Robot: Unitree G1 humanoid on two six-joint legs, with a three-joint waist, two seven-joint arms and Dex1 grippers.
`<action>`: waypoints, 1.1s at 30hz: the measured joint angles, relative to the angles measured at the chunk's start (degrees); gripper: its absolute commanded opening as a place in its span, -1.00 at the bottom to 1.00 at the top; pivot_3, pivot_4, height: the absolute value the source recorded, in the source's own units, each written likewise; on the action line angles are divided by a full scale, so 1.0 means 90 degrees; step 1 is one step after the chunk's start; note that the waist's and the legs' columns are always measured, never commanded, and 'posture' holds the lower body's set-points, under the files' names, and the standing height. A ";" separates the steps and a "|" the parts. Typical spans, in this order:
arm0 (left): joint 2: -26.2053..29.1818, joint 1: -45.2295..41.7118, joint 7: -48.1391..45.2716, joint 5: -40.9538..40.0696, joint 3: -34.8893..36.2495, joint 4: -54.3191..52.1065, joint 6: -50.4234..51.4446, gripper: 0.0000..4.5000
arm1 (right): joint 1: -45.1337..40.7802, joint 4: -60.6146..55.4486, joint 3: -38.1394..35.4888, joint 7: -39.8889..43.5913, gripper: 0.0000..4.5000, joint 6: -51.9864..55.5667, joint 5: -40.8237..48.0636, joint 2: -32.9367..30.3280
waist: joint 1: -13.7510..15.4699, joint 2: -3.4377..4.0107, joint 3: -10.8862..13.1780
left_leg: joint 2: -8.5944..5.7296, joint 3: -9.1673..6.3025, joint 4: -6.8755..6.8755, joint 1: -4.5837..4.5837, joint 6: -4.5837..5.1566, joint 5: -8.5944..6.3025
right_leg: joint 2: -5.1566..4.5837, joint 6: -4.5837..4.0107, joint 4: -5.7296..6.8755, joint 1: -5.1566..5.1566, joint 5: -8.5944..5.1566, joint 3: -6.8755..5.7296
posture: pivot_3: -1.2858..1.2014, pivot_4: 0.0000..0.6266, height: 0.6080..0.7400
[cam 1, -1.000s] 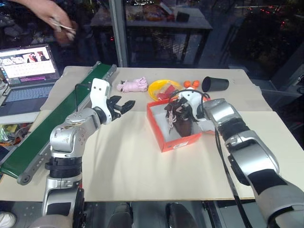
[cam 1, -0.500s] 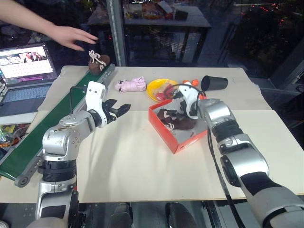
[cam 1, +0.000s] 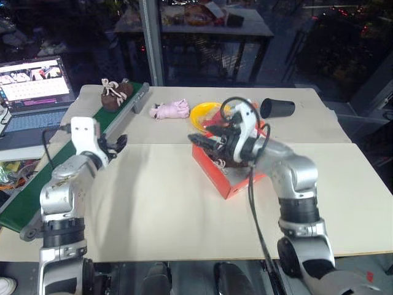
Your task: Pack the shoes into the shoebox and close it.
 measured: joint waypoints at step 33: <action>0.1288 -0.0218 -0.0930 0.0205 0.0746 0.4200 -0.2999 0.98 | 0.0781 -0.0132 0.1282 0.0602 1.00 -0.1105 -0.0433 -0.0601 | 0.0046 -0.0004 -0.0002 | 0.0002 0.0004 0.0001 0.0003 -0.0003 0.0001 | -0.0004 -0.0004 -0.0004 0.0000 -0.0002 -0.0006 | 0.03 -0.52 1.00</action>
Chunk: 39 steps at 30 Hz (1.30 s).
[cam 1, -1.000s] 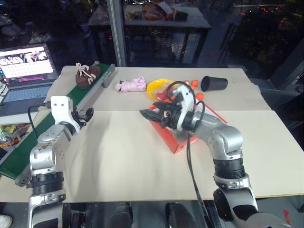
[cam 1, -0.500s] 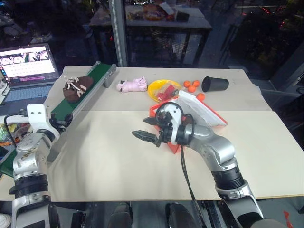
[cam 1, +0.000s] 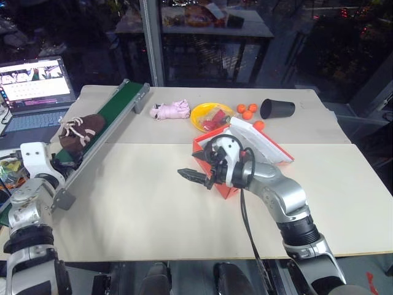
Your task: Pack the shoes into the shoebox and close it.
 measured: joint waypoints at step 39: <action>-0.3086 -0.2118 0.0130 -0.1094 -0.2126 -0.4057 0.2841 0.16 | -0.2062 0.1782 -0.4977 -0.4780 1.00 0.1916 0.4940 0.1917 | 0.0050 -0.0008 0.0003 | 0.0000 -0.0017 -0.0002 -0.0026 -0.0012 0.0012 | 0.0005 0.0004 -0.0003 -0.0005 0.0009 -0.0006 | 0.03 -0.52 1.00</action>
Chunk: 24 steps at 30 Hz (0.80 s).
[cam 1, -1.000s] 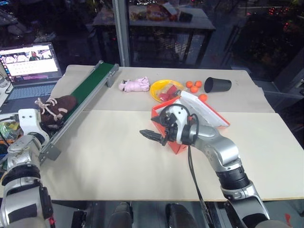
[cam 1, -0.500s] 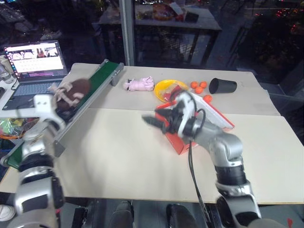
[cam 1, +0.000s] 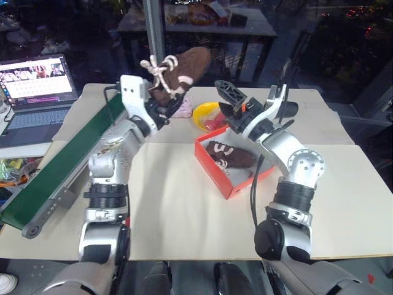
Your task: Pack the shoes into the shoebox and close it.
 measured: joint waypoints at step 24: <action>-0.0191 0.0329 0.0153 -0.0435 -0.0255 -0.0898 0.1193 0.99 | 0.0082 0.0011 0.0432 -0.0234 -0.82 -0.0706 0.0295 -0.0434 | -0.0106 0.0007 0.0004 | -0.0001 -0.0010 0.0000 0.0002 0.0005 0.0003 | 0.0008 0.0000 -0.0005 0.0003 -0.0001 0.0003 | 0.03 -0.52 1.00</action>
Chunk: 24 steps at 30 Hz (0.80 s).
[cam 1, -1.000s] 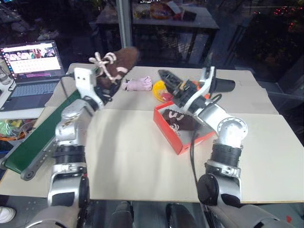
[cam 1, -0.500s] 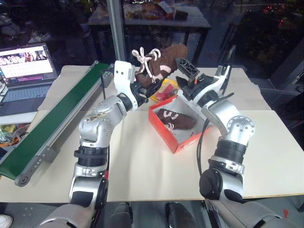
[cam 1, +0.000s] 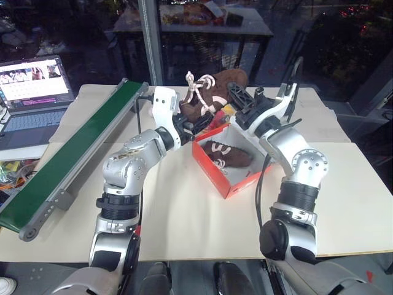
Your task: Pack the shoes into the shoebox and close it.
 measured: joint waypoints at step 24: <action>0.1518 0.0374 0.0117 0.0659 0.0861 0.0949 -0.0809 1.00 | 0.0345 0.0243 0.3432 0.3846 -0.83 0.0361 -0.3477 -0.3628 | 0.0099 0.0019 0.0021 | -0.0002 0.0012 -0.0005 -0.0009 0.0004 -0.0004 | -0.0004 0.0002 -0.0013 -0.0012 -0.0003 0.0008 | 0.03 -0.52 1.00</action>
